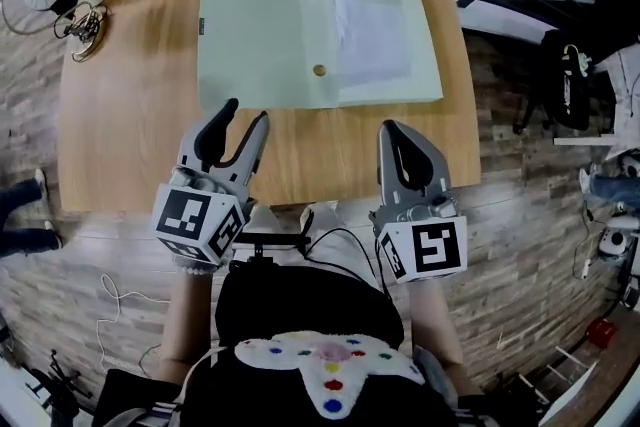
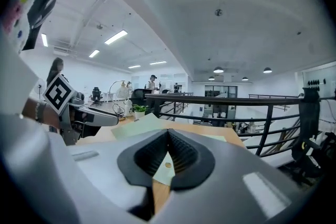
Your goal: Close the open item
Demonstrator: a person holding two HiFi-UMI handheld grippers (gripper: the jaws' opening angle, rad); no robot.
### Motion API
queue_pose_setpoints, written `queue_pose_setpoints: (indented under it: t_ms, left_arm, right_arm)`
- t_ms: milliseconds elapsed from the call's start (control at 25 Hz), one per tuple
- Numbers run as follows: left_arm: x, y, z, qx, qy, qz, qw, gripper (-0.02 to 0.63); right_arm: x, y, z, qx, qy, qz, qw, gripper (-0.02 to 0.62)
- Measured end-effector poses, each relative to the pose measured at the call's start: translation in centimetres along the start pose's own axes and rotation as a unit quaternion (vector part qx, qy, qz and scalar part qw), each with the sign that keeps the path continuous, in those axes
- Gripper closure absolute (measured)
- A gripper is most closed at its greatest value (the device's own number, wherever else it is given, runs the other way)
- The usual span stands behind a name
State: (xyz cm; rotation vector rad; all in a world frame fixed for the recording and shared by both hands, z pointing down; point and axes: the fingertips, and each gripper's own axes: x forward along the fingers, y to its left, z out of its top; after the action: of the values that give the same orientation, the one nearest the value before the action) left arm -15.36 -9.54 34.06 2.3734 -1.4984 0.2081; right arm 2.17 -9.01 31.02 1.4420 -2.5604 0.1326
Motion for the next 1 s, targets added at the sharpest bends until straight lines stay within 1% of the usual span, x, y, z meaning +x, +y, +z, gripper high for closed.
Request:
queue_pose_setpoints:
  t_ms: [80,200,480,680,800,1000]
  left_arm:
    - [-0.1,0.4,-0.9,-0.012,0.007,0.024,0.9996,0.431]
    - [-0.3,1.2,-2.5,-0.039,0.017,0.055,0.9976,0.423]
    - [0.2,3.8,-6.4,-0.102,0.037,0.112,0.9877,0.405]
    - [1.1,5.3,-9.0,-0.142,0.046,0.140,0.9789,0.394]
    - [1.6,6.0,-10.0,-0.153,0.044,0.157,0.9748,0.394]
    - [3.0,7.0,-10.8,-0.171,0.040,0.166,0.9705,0.391]
  right_arm:
    - [0.4,-0.2,-0.4,0.000,0.003,0.020,1.000,0.588]
    - [1.1,-0.3,-1.0,-0.001,0.008,0.045,0.999,0.588]
    - [2.5,-0.8,-2.3,-0.005,0.016,0.078,0.997,0.588]
    - [2.3,-1.8,-3.1,-0.008,0.020,0.084,0.996,0.588]
    - [1.9,-2.5,-3.5,-0.011,0.025,0.081,0.996,0.588]
    - [1.3,-3.7,-4.2,-0.011,0.037,0.069,0.997,0.588]
